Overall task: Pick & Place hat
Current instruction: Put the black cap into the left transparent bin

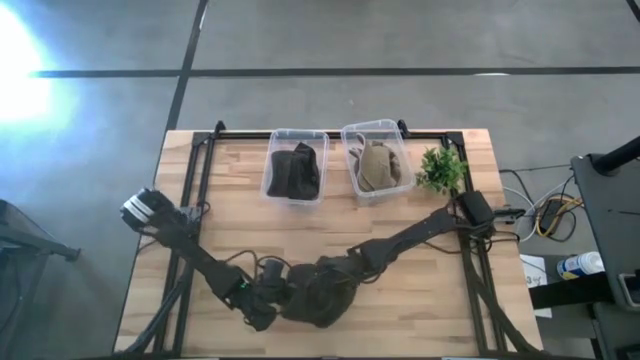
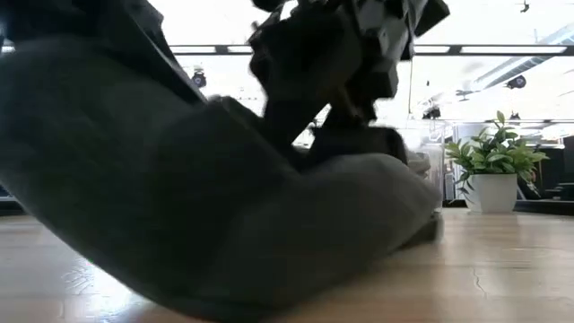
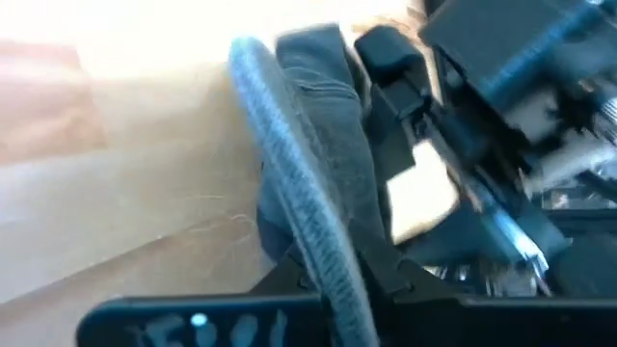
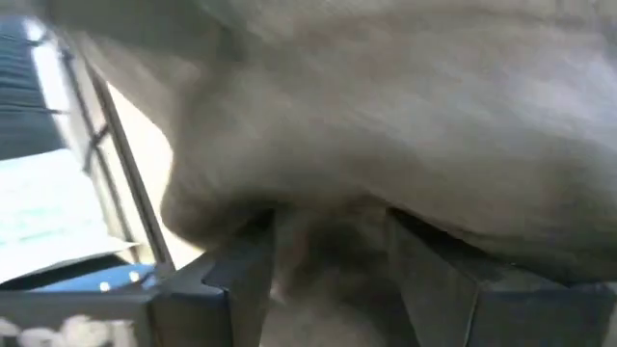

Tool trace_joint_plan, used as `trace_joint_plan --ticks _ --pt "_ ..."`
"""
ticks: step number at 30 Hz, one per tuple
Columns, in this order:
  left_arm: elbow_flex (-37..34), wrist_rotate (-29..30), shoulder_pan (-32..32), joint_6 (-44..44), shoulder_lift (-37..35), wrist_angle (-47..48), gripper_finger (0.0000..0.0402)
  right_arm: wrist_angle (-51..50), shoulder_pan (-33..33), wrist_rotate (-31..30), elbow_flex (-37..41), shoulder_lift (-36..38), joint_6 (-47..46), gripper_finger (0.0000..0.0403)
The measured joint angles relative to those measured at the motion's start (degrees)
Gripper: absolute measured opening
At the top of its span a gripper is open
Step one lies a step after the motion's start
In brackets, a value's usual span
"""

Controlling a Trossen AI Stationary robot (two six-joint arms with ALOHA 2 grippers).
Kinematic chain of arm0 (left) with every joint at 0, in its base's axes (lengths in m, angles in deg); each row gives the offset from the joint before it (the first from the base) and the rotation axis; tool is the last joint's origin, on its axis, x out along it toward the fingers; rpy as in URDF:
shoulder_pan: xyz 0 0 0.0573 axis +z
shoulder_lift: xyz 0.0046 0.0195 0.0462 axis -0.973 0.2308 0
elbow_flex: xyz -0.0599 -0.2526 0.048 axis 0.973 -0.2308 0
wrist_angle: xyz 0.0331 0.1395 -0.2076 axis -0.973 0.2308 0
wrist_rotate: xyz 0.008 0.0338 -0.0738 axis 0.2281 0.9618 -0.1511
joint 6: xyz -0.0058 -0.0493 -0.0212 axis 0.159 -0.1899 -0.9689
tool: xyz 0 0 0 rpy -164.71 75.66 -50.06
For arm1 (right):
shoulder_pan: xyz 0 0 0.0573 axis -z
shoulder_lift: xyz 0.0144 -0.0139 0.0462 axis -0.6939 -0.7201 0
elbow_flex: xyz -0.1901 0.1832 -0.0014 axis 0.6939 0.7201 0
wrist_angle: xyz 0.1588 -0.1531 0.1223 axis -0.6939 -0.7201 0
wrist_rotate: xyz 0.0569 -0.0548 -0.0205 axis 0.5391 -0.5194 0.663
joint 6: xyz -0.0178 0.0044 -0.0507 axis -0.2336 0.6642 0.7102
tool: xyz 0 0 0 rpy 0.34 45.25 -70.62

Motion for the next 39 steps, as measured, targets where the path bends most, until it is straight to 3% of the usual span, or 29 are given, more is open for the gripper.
trace_joint_plan --ticks 5,10,12,18,22,25,28,32,36,39 --pt "0.6 0.3 -0.7 2.3 -9.8 15.1 0.0008 -10.1 -0.4 -4.4 0.3 5.2 2.6 0.0192" --pt "6.3 7.1 -1.2 7.7 -20.3 30.7 0.0006 -19.7 -2.3 -17.2 0.4 13.8 3.3 0.0192" --pt "9.1 12.4 -1.3 16.6 -23.3 31.9 0.0006 -23.0 -3.1 -24.2 0.3 17.5 2.1 0.0192" --pt "18.3 27.6 -0.5 61.2 -28.2 19.2 0.0009 -27.4 -3.4 -38.0 0.5 25.8 -0.7 0.0192" --pt "22.9 36.4 4.5 72.9 -28.5 20.9 0.0007 -29.9 -3.0 -43.6 0.7 27.8 -1.7 0.0192" --pt "24.6 38.3 10.8 76.4 -28.6 22.8 0.0007 -33.9 -2.5 -44.8 0.7 28.0 -4.1 0.0192" --pt "24.6 31.8 18.7 73.9 -28.6 25.0 0.0007 -40.0 -2.5 -44.6 0.8 28.0 -7.5 0.0192" --pt "24.5 13.5 30.4 62.3 -27.1 32.3 0.0006 -47.0 -2.7 -44.3 0.8 28.0 -13.2 0.0192" --pt "24.3 9.7 36.3 56.4 -23.1 45.2 0.0006 -50.0 -3.3 -44.2 0.8 28.0 -16.5 0.0192" --pt "24.2 -2.1 41.5 52.4 -20.3 47.4 0.0006 -49.9 -3.6 -44.5 1.0 28.0 -17.7 0.0192"
